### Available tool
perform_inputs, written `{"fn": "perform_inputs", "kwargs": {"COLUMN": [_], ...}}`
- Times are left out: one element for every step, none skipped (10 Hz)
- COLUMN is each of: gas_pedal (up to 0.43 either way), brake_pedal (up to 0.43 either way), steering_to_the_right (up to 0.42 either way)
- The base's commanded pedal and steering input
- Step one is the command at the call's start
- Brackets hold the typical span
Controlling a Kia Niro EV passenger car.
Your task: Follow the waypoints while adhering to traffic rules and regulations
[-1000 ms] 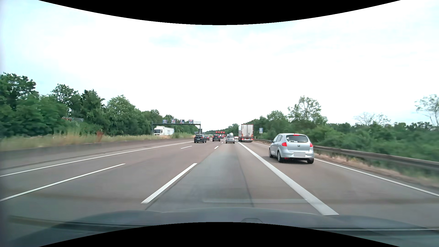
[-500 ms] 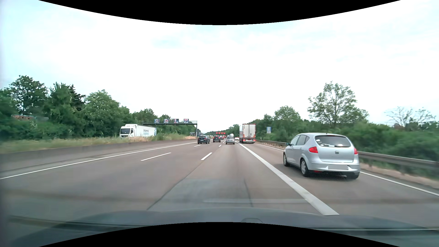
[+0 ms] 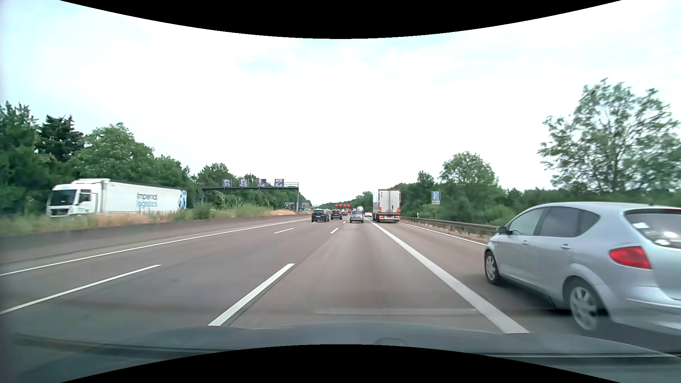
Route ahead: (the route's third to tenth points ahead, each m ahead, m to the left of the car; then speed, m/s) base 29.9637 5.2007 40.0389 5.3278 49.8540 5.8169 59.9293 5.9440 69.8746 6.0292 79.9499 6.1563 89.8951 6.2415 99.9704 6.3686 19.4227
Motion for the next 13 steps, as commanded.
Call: {"fn": "perform_inputs", "kwargs": {"gas_pedal": [0.000,0.000,0.000,0.000,0.000,0.000,0.000,0.000,0.000,0.000,0.000,0.000,0.000], "brake_pedal": [0.140,0.146,0.140,0.140,0.140,0.140,0.140,0.140,0.140,0.140,0.140,0.140,0.140], "steering_to_the_right": [-0.003,-0.003,-0.003,-0.003,-0.003,-0.003,-0.003,-0.004,-0.004,-0.004,-0.004,-0.004,-0.004]}}
